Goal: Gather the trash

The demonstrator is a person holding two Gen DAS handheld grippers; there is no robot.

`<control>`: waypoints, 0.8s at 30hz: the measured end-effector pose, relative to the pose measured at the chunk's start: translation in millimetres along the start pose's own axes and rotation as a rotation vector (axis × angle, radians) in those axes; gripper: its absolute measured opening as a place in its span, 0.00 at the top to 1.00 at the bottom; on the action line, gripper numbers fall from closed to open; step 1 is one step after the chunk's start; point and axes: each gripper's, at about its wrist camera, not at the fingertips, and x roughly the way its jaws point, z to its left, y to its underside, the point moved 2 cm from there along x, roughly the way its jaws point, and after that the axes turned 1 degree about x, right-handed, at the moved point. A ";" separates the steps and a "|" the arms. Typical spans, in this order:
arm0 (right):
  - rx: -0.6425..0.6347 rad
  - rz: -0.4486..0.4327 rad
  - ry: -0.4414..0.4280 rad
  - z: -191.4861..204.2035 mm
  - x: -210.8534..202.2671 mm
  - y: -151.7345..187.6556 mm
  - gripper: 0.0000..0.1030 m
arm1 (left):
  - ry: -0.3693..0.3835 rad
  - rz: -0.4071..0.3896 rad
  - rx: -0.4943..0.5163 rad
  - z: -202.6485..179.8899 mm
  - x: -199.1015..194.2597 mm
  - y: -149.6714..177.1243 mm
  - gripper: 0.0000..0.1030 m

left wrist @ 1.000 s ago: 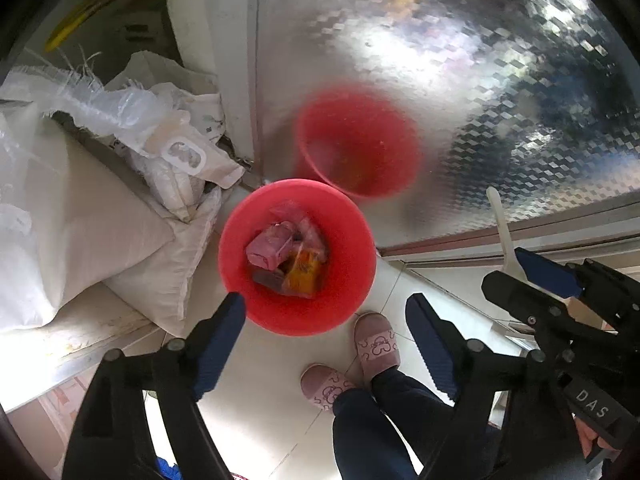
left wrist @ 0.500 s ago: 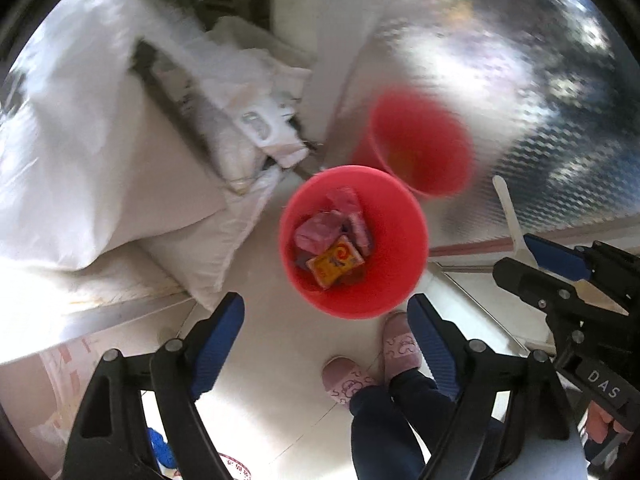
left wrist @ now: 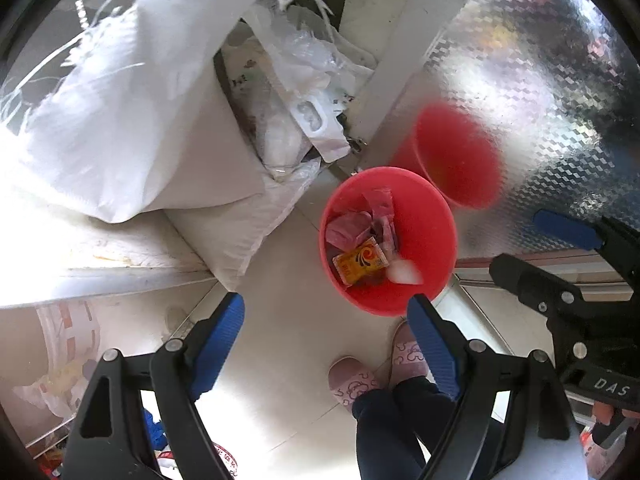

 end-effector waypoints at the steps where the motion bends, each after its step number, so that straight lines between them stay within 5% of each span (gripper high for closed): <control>1: -0.004 -0.004 0.009 1.6 -0.7 -0.5 0.33 | 0.000 -0.001 -0.002 0.5 -1.7 1.0 0.20; 11: -0.006 -0.025 0.043 12.2 -45.2 0.5 0.29 | -0.008 -0.023 -0.031 -7.6 -63.2 17.0 0.20; 24: -0.037 -0.136 0.084 53.5 -247.6 -22.7 0.26 | -0.034 -0.210 -0.033 -37.5 -288.3 22.8 0.20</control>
